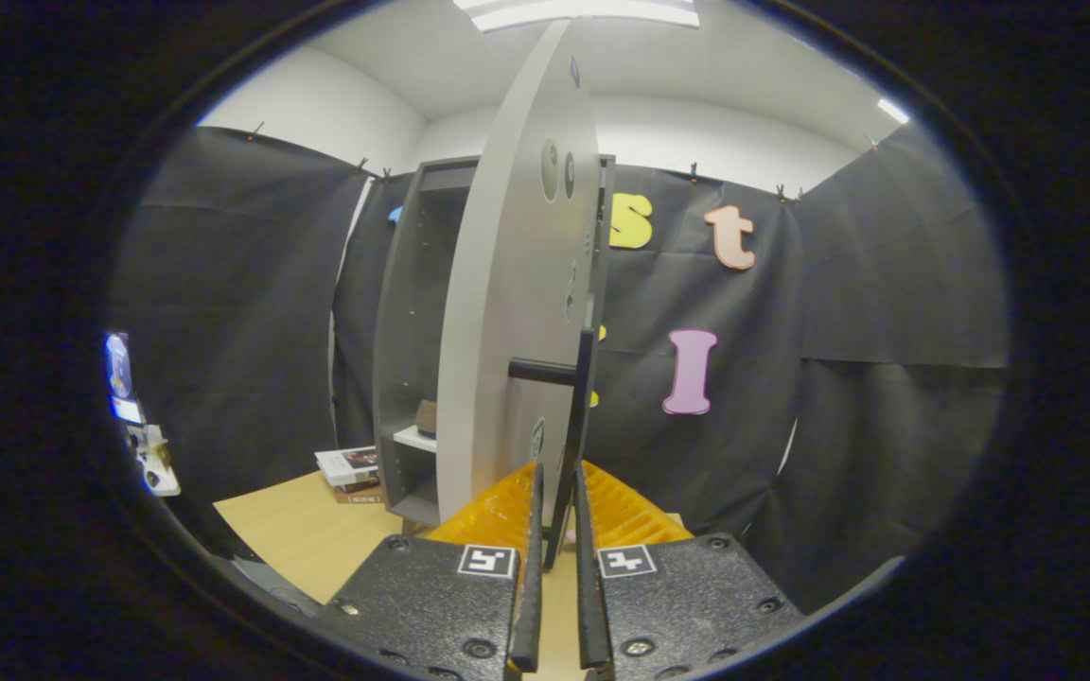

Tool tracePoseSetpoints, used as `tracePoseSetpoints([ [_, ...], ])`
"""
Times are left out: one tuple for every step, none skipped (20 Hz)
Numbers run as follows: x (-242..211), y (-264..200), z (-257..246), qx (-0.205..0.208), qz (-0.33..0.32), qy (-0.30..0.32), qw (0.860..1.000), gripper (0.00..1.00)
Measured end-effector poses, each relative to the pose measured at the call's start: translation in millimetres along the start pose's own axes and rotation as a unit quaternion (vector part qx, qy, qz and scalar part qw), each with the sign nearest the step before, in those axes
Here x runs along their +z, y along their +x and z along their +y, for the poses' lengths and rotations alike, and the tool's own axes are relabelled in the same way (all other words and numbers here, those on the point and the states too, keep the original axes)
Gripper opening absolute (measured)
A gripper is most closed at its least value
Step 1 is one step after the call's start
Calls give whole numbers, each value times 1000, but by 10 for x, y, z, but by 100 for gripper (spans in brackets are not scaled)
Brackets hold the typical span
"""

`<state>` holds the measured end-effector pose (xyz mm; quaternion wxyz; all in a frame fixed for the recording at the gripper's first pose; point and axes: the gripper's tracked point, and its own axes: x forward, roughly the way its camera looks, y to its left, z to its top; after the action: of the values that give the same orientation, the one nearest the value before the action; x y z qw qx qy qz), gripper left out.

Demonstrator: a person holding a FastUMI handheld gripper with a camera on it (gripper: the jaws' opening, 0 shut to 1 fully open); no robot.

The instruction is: Open the shoe cabinet door, grab the shoes and put them into the shoe cabinet, then close the shoe cabinet door.

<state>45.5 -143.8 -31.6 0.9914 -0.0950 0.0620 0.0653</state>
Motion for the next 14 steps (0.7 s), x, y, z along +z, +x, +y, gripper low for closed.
tracePoseSetpoints([
  [10, 3, -143, -13, -2, -2, 1000, 16],
  [27, 7, -273, -23, -4, -4, 1000, 13],
  [-2, -4, -320, -13, 0, 10, 1000, 13],
  [4, -23, -326, -3, 0, 31, 1000, 13],
  [22, -34, -285, 19, 1, 52, 998, 14],
  [0, -79, -238, 34, 3, 66, 997, 18],
  [-34, -76, -273, 34, 5, 66, 997, 18],
  [-26, -105, -320, 21, 1, 54, 998, 19],
  [17, -175, -405, 5, -6, 47, 999, 21],
  [60, -248, -452, -10, -13, 46, 999, 27],
  [95, -328, -486, -26, -22, 47, 998, 32],
  [160, -416, -536, -47, -33, 48, 997, 46],
  [217, -518, -594, -73, -42, 52, 995, 60],
  [260, -612, -643, -97, -46, 53, 993, 74],
])
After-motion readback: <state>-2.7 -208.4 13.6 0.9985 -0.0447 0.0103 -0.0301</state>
